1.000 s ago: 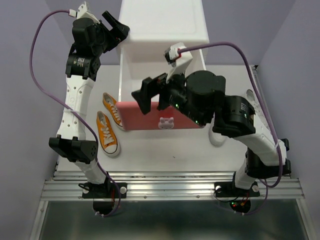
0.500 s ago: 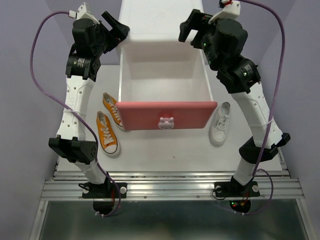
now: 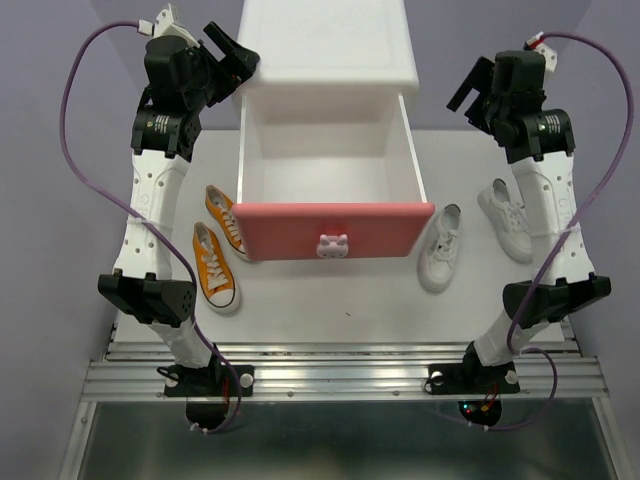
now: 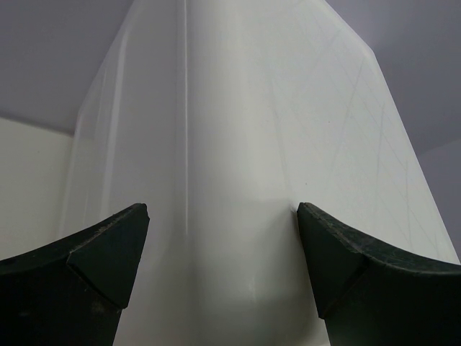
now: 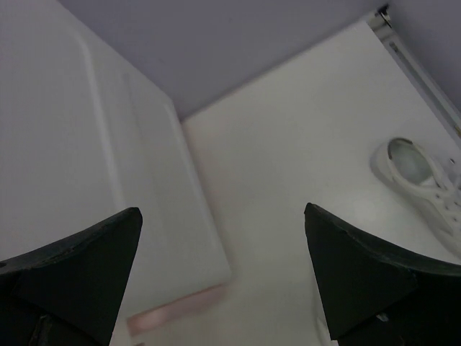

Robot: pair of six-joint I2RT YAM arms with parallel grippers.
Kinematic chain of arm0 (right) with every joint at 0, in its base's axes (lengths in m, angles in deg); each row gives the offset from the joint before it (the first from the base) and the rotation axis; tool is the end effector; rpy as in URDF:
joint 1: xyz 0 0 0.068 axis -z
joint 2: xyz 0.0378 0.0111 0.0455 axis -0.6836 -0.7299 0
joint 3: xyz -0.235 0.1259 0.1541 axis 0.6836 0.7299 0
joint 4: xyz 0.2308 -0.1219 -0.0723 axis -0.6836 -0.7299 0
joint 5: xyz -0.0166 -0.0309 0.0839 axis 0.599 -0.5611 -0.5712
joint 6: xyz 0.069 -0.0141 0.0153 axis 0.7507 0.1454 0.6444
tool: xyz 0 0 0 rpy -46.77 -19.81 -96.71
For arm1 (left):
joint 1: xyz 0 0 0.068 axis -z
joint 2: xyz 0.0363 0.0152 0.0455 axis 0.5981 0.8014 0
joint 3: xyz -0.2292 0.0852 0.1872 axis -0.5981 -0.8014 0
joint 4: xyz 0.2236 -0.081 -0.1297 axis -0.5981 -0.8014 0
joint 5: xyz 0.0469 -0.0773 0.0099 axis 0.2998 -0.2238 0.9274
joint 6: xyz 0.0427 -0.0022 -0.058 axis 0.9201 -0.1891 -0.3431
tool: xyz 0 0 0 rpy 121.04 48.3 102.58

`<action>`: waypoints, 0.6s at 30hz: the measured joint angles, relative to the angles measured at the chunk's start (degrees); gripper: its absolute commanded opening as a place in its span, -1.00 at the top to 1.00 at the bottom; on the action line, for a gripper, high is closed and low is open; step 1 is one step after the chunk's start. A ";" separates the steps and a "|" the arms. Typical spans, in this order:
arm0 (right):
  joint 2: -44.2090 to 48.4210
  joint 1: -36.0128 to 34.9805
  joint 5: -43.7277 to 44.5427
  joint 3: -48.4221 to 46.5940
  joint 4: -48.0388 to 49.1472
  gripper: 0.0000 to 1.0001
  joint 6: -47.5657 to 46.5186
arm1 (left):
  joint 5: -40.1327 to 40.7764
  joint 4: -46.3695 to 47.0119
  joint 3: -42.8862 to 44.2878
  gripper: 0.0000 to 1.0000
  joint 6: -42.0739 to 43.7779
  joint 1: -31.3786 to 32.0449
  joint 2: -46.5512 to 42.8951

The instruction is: Place and organize the shoes in the shoe cabinet

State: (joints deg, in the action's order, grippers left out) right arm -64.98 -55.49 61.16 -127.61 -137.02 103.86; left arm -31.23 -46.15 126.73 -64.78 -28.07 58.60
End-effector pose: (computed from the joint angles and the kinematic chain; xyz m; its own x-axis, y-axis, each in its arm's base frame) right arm 0.3492 0.0529 0.5600 -0.2019 0.4160 -0.8867 0.2979 0.8885 0.3491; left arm 0.3901 -0.0675 0.5743 -0.1679 -0.5715 -0.8032 0.2268 0.7706 -0.5956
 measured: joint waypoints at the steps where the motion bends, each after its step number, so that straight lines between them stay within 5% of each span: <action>1: 0.35 1.53 -1.20 2.64 -2.05 -1.00 0.74 | 0.00 -0.02 0.02 -0.88 0.00 0.00 0.00; 11: 5.07 4.79 -9.14 44.33 -8.68 -1.00 0.79 | -0.09 -0.02 -0.09 -0.88 0.00 0.00 0.02; 18: 8.11 7.19 -14.27 54.90 -3.41 -1.00 -2.78 | -0.02 0.81 -0.98 -0.88 0.00 0.00 -0.42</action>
State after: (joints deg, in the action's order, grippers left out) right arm -56.87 -48.30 46.89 -72.70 -140.43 101.08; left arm -31.25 -45.34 125.75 -64.78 -28.07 58.19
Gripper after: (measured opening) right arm 0.995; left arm 0.939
